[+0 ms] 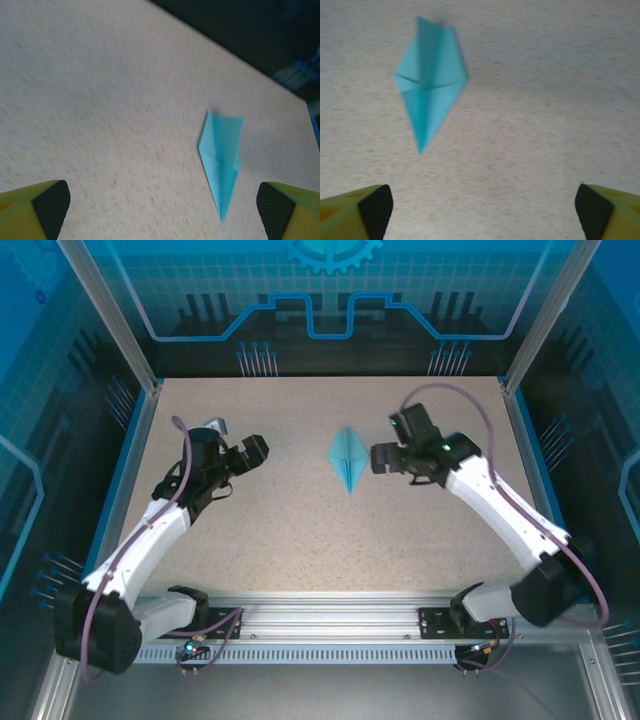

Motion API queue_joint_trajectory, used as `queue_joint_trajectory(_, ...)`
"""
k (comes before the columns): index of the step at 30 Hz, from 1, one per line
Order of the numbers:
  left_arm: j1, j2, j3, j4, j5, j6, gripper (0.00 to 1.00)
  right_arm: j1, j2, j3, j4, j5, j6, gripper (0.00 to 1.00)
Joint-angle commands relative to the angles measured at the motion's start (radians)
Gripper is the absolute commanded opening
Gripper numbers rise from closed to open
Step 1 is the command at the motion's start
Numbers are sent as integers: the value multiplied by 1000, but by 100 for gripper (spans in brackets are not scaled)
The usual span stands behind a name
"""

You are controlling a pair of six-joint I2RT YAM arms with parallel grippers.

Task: Fold a paper plane with a square sheet of paper (fold left side to right side)
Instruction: Place the paper plane at the center of the table, then reset both arms

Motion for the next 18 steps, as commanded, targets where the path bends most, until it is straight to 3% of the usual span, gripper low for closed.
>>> queue_joint_trajectory(1,12,-71,-100,139,-253,56,99,-101,-123,-177,187,55,-23,100)
queue_joint_trajectory(4,12,-101,-169,239,-324,154,99,-212,-226,-336,340,26,-59,100)
queue_joint_trajectory(8,15,-64,-185,239,-435,250,99,-304,-286,-557,592,2,-177,100)
queue_joint_trajectory(13,18,53,-217,345,-509,392,99,-361,-213,-714,891,13,-280,100)
queue_joint_trajectory(18,34,154,-280,531,-447,477,99,-385,-111,-802,1192,-62,-339,100)
